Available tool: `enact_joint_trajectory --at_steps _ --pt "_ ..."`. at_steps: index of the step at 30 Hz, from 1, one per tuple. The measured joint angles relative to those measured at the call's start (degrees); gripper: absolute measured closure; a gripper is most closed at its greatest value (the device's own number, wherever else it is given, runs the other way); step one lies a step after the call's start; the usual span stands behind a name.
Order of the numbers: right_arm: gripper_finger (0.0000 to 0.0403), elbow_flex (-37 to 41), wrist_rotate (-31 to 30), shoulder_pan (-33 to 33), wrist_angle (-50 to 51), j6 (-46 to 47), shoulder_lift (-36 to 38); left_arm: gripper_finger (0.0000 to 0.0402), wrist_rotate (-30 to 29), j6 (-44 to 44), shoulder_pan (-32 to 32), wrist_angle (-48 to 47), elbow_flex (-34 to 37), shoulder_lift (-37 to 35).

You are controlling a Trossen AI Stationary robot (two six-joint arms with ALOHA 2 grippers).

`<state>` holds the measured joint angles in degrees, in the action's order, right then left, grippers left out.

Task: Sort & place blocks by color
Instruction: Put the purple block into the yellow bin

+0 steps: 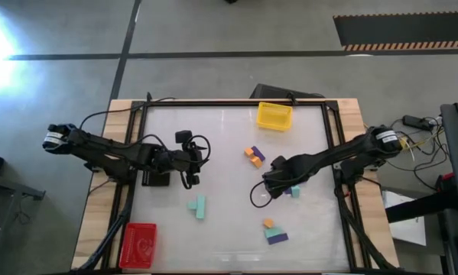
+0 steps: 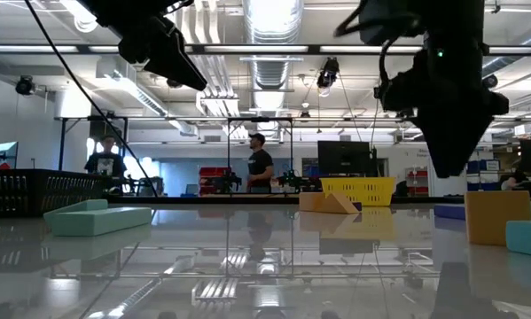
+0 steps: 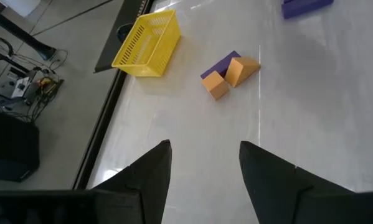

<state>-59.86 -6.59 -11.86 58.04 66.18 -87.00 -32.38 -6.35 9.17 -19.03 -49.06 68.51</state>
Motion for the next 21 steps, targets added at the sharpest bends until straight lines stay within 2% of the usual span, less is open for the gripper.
enact_joint_trajectory --at_steps 4,8,21 --pt "0.0226 0.6 -0.4 -0.6 -0.1 0.6 -2.4 0.0229 0.0 0.0 0.0 0.0 0.0 0.0" --pt "0.0203 0.8 -1.0 -0.9 -0.6 0.3 -4.8 0.0229 0.0 0.0 0.0 0.0 0.0 0.0" --pt "0.0197 0.0 -1.4 -0.9 -5.6 -3.2 -8.6 0.0229 0.0 0.0 0.0 0.0 0.0 0.0"
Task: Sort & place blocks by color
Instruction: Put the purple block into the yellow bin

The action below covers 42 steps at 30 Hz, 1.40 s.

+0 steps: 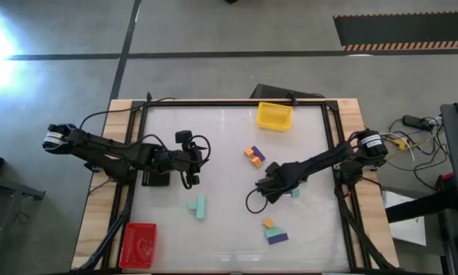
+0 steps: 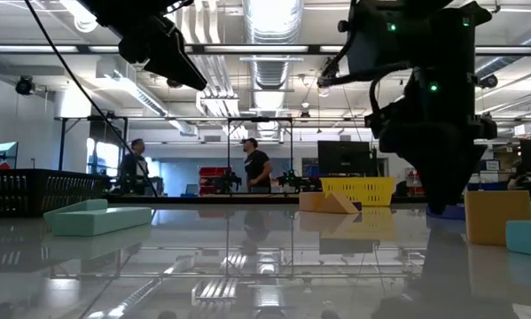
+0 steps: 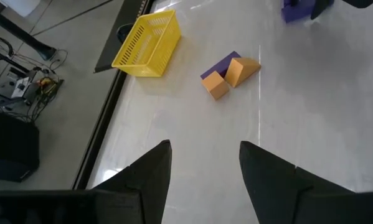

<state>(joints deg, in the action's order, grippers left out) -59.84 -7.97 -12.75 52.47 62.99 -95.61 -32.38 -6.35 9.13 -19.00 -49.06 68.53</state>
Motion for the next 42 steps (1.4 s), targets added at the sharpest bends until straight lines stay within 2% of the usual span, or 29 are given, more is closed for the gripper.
enact_joint_trajectory --at_steps 14,24,27,34,42 --pt "0.0197 -0.7 -1.1 0.0 -0.1 -0.1 1.4 0.0229 0.0 0.0 0.0 0.0 0.0 0.0" --pt "0.02 2.2 -1.2 0.0 -4.0 -0.1 0.9 0.0229 0.0 0.0 0.0 0.0 0.3 0.0" --pt "0.0222 2.3 -1.2 0.0 -5.0 -0.6 0.7 0.0229 0.0 0.0 0.0 0.0 0.3 0.0" --pt "0.0316 2.3 -1.5 0.0 -9.4 -0.8 0.7 0.0229 0.0 0.0 0.0 0.0 0.3 0.0" --pt "0.0316 -0.4 -0.4 1.1 -6.4 -6.1 1.2 0.0229 0.0 0.0 0.0 0.1 0.4 0.0"
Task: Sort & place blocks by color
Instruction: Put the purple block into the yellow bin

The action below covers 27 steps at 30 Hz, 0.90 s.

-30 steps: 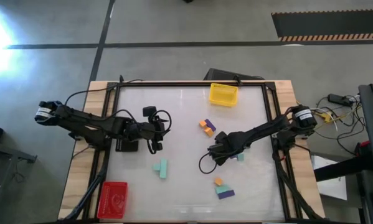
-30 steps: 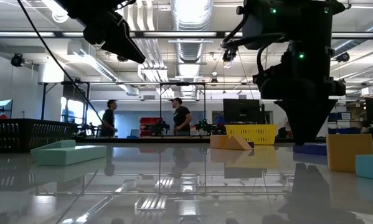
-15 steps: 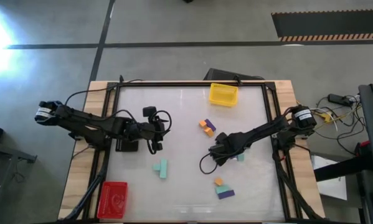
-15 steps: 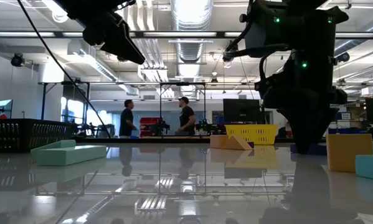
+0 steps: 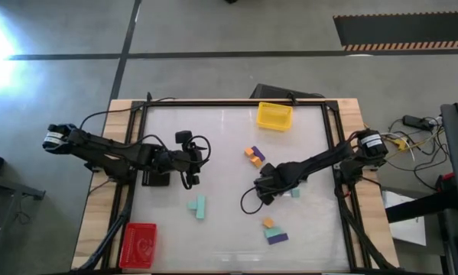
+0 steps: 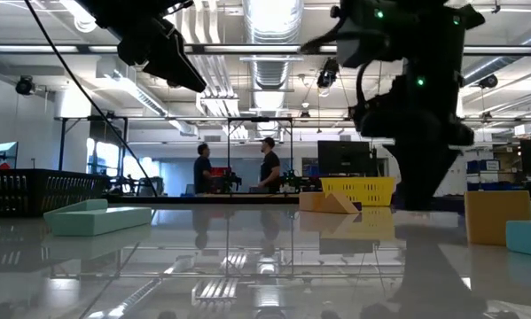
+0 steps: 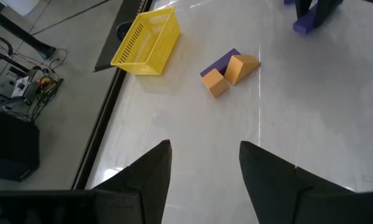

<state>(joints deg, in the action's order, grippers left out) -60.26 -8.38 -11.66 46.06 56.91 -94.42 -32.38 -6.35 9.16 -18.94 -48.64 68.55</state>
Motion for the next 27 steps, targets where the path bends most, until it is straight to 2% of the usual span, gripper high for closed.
enact_joint_trajectory --at_steps 5,11,20,27 --pt "0.0316 -5.9 -0.1 3.4 8.2 -8.4 0.7 0.0229 0.0 0.0 0.0 0.0 0.0 0.0" --pt "0.0316 -13.7 -0.2 9.0 13.5 -24.4 0.9 0.0229 0.0 0.0 0.0 0.0 0.2 0.0" --pt "0.0316 -19.0 -0.7 19.3 14.6 -55.9 0.9 0.0229 0.0 0.2 0.0 0.0 0.3 0.0" --pt "0.0316 -20.1 -0.7 30.8 14.0 -68.5 0.9 0.0229 0.0 0.1 0.0 0.0 0.3 0.0"
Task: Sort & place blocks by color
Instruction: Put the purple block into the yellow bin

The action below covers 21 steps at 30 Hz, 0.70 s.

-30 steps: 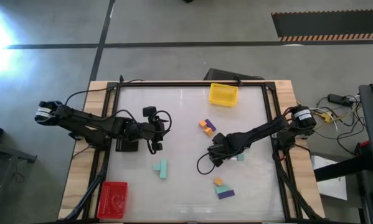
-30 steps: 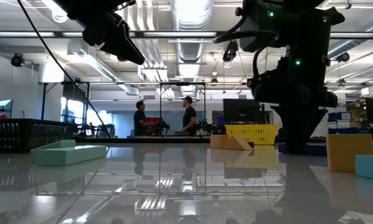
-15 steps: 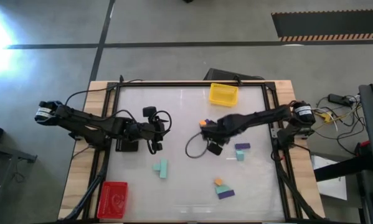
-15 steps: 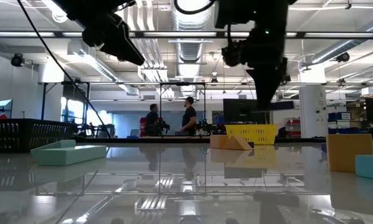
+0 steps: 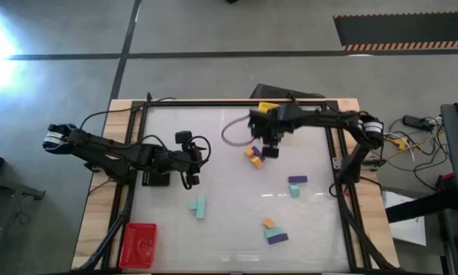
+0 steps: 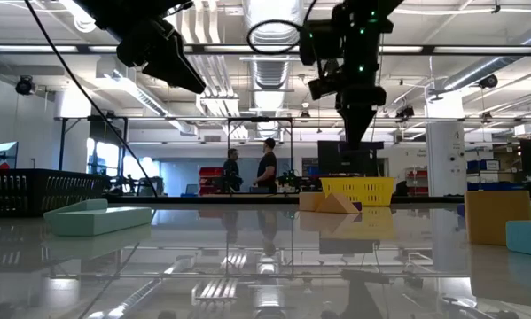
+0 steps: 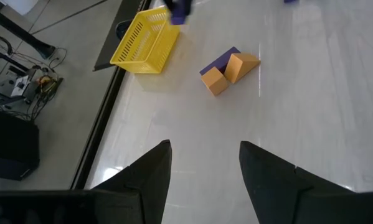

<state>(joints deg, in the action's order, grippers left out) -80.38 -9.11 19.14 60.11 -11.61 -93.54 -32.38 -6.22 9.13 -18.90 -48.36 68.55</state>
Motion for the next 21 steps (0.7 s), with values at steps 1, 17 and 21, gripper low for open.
enact_joint_trajectory --at_steps 1,17,21 --pt "0.0316 0.0 0.0 1.7 -0.6 -1.2 0.0 0.0229 0.0 0.0 0.0 0.0 0.0 0.0" --pt "0.0316 0.0 7.2 21.9 -12.5 -15.0 -4.8 0.0229 0.0 -0.2 0.0 0.4 0.0 0.0" --pt "0.0316 0.0 8.1 23.1 -14.0 -16.2 -7.7 0.0229 0.0 -0.2 0.0 0.4 0.0 0.0"
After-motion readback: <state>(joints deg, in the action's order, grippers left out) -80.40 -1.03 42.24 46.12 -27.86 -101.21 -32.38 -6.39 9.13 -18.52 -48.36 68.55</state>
